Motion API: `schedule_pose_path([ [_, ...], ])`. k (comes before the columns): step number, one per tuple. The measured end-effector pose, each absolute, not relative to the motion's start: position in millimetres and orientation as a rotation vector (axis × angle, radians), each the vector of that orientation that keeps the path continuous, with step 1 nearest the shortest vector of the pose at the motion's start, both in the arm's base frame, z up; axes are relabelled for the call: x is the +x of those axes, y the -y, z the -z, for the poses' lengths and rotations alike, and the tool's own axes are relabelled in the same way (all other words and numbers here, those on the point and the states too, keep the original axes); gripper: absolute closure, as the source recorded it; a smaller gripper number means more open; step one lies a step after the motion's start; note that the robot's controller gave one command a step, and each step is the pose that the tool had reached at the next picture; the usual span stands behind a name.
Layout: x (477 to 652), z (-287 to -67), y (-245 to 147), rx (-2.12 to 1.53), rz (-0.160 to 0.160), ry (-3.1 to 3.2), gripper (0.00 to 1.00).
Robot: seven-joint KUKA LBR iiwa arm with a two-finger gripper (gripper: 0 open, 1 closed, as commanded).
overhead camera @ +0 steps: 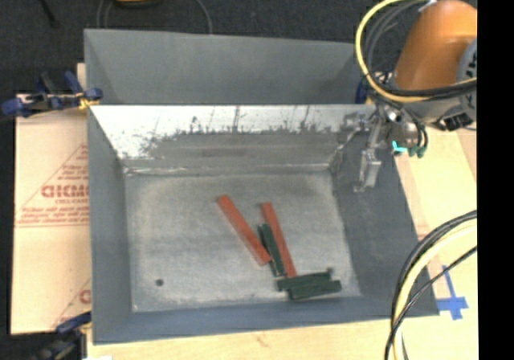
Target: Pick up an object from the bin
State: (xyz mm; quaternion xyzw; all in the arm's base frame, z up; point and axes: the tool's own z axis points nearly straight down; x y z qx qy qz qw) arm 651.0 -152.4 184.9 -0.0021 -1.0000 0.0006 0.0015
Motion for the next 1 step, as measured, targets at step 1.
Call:
schedule_pose_path([
  [1, 652.7, -190.4, 152.0, -0.003, -0.004, 3.147, 0.00],
])
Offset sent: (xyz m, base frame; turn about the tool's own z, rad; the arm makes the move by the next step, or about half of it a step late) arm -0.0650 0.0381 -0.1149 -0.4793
